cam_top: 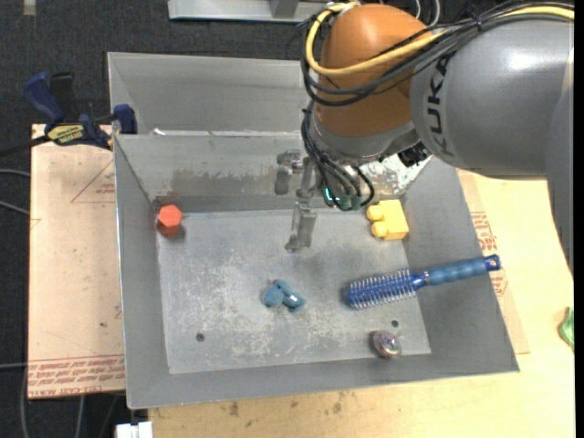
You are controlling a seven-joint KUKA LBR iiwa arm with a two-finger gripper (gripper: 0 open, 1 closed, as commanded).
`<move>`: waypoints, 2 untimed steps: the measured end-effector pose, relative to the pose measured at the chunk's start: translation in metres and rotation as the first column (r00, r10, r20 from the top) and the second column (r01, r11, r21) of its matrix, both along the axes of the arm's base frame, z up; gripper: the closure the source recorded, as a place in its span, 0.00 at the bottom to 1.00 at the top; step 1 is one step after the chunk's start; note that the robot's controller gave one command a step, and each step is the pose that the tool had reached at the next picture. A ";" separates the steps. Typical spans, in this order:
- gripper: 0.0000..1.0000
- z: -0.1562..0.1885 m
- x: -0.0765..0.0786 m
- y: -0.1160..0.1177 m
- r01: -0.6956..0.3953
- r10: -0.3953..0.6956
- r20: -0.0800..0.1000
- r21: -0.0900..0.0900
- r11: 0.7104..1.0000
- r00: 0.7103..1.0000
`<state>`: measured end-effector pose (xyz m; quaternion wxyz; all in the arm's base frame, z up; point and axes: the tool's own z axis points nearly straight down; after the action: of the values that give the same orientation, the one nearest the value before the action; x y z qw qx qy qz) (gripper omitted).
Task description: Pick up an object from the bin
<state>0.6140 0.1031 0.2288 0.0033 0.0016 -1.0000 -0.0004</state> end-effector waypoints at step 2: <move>0.00 -0.128 -0.076 -0.021 -0.142 0.142 0.008 0.001 0.990 0.990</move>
Offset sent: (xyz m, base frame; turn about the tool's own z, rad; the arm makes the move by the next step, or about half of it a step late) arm -0.0579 -0.0388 -0.1588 -0.1038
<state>0.5376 0.0820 0.1012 -0.0008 0.0728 -0.9973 -0.0008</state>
